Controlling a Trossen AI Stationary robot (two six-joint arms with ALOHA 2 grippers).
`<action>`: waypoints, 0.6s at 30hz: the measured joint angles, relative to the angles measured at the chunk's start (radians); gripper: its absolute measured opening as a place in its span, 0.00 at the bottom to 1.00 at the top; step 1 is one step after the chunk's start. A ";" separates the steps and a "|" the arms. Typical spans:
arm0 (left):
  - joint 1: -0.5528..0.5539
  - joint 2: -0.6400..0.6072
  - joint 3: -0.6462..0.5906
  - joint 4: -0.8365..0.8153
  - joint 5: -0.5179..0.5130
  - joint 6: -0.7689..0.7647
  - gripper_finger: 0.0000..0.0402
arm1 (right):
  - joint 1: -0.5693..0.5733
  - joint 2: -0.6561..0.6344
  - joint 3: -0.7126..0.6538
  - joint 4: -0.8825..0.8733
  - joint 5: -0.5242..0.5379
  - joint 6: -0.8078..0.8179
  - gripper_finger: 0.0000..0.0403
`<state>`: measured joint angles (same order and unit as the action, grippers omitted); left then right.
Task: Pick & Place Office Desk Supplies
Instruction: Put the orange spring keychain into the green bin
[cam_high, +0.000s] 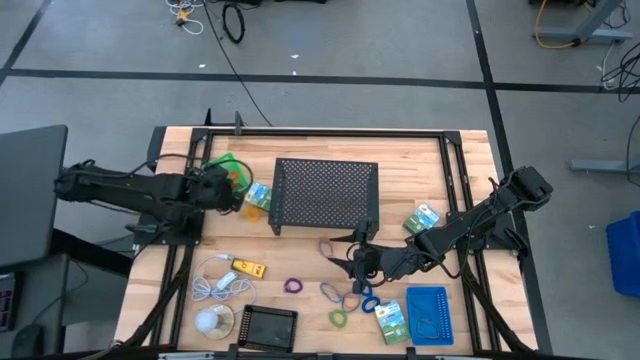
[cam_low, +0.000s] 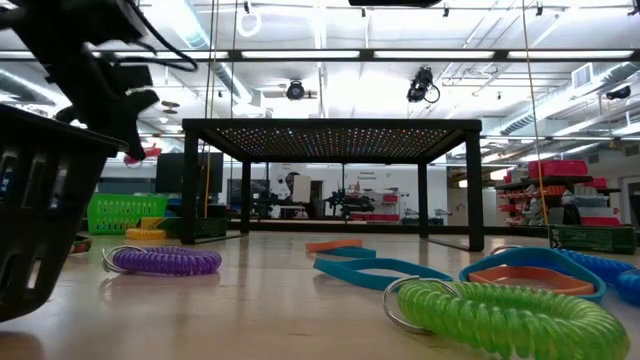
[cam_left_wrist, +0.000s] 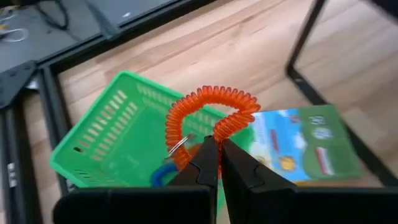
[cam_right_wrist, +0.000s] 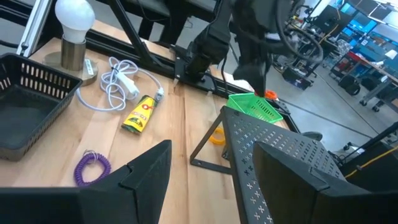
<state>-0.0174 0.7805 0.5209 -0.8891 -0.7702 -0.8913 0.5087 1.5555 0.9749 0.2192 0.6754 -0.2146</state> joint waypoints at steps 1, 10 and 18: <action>0.028 0.023 0.000 0.006 0.009 0.012 0.02 | 0.000 0.000 0.000 0.000 0.000 0.000 0.58; 0.276 0.198 0.000 0.107 0.147 0.197 0.02 | 0.000 0.000 0.000 -0.013 -0.004 -0.001 0.58; 0.464 0.253 0.000 0.175 0.247 0.358 0.02 | 0.000 0.000 0.000 -0.014 -0.020 0.000 0.58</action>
<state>0.4464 1.0336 0.5209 -0.7138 -0.5237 -0.5333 0.5091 1.5555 0.9749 0.2054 0.6552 -0.2146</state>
